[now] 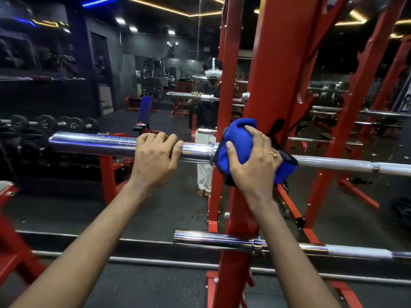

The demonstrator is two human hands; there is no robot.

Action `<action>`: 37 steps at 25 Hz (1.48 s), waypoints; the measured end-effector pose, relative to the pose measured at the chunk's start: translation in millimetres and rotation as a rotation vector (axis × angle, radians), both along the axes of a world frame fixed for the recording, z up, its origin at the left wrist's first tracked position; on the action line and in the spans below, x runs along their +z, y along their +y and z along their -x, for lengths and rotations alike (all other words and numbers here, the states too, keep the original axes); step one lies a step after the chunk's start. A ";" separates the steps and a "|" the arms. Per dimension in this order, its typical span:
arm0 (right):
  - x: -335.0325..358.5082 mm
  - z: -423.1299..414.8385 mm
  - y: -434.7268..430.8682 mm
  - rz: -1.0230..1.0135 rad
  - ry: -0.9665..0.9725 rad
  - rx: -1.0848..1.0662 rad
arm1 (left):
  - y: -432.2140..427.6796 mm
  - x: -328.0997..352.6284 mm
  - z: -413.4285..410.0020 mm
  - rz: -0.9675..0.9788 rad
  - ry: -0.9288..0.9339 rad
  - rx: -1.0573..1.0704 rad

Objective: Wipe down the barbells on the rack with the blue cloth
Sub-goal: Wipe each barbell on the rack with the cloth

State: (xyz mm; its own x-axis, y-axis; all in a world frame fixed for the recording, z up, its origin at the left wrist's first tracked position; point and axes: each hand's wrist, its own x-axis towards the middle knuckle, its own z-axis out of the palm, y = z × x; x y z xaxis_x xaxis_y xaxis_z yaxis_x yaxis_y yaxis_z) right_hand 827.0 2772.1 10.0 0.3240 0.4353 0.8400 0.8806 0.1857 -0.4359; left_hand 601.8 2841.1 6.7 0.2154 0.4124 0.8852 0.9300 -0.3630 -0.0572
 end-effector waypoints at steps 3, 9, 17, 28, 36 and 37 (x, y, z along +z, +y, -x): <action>-22.6 27.3 -7.1 -0.006 -0.086 0.060 | 2.8 -3.8 2.9 0.006 -0.009 -0.035; 9.4 22.5 18.7 -0.010 0.012 0.079 | 7.4 -4.4 3.8 0.029 -0.027 -0.038; -11.7 25.6 10.8 -0.103 0.071 0.167 | 1.5 -0.7 4.5 0.078 -0.018 -0.046; -2.6 62.6 -3.1 -0.005 -0.188 0.095 | 26.5 6.4 133.3 0.146 -0.137 0.015; 12.9 136.2 35.5 0.036 -0.232 0.128 | 32.5 3.5 163.0 0.098 -0.034 -0.021; 13.2 123.0 33.7 0.033 -0.197 0.087 | 32.0 3.2 165.6 0.107 -0.016 -0.041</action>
